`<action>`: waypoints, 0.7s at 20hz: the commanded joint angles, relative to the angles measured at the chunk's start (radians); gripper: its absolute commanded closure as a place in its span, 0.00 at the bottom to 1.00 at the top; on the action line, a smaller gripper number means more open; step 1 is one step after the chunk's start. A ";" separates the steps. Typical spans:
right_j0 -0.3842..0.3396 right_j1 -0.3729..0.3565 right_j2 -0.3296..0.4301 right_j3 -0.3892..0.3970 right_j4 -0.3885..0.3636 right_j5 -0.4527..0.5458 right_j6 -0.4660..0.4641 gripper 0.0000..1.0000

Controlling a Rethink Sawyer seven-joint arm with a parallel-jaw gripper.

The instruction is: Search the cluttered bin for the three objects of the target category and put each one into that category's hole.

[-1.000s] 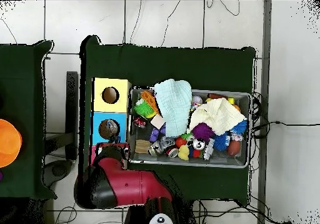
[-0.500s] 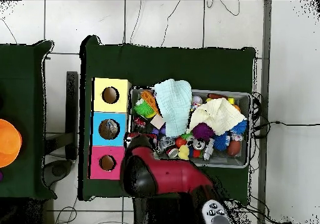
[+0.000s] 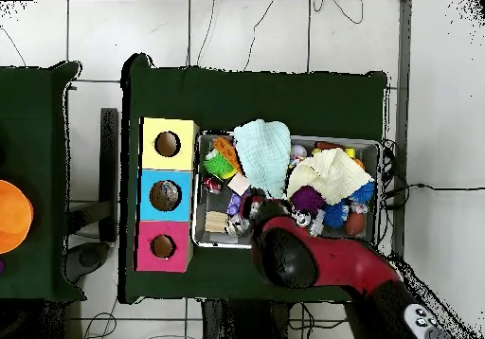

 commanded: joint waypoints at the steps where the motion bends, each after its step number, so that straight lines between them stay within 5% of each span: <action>1: -0.192 0.088 0.270 -0.127 -0.113 0.301 -0.316 1.00; 14: -0.307 0.158 0.389 -0.201 -0.237 0.425 -0.311 1.00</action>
